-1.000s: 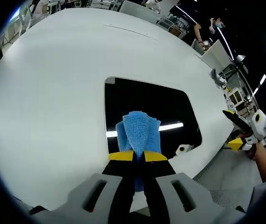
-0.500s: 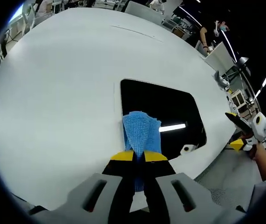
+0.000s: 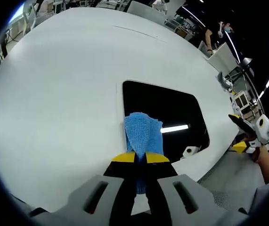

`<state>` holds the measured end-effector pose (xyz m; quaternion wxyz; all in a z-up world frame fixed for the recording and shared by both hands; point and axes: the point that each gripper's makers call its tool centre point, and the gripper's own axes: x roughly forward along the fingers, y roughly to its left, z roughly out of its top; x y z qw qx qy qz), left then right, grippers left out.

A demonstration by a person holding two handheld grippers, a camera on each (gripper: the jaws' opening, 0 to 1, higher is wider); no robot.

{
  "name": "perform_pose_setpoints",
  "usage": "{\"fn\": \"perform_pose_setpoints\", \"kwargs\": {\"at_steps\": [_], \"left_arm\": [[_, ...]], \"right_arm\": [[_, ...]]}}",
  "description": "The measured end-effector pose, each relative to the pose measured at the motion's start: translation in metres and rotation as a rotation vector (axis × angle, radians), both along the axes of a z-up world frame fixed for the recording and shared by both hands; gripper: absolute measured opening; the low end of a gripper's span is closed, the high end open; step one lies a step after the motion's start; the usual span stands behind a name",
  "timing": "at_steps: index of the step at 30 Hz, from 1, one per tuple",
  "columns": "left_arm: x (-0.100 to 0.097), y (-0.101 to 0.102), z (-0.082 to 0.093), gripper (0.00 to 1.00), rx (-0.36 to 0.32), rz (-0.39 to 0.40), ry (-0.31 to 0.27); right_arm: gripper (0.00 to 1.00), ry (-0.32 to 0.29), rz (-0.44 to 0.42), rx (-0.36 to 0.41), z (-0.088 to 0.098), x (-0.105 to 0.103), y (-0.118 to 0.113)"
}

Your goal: Wipe the mirror surface with the cleaning cloth until all visible marks leave the cleaned area.

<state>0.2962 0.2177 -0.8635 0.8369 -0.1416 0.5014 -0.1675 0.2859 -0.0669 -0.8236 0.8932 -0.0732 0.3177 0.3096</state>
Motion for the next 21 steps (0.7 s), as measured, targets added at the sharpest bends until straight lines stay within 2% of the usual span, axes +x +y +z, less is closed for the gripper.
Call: {"fn": "perform_pose_setpoints", "kwargs": {"at_steps": [10, 21], "left_arm": [[0.013, -0.002, 0.0, 0.03, 0.006, -0.012, -0.004], [0.039, -0.003, 0.0, 0.03, 0.027, -0.028, -0.021]], "right_arm": [[0.98, 0.0, -0.012, 0.003, 0.001, 0.001, -0.002], [0.98, 0.002, -0.025, 0.008, 0.0, 0.002, -0.003]]}}
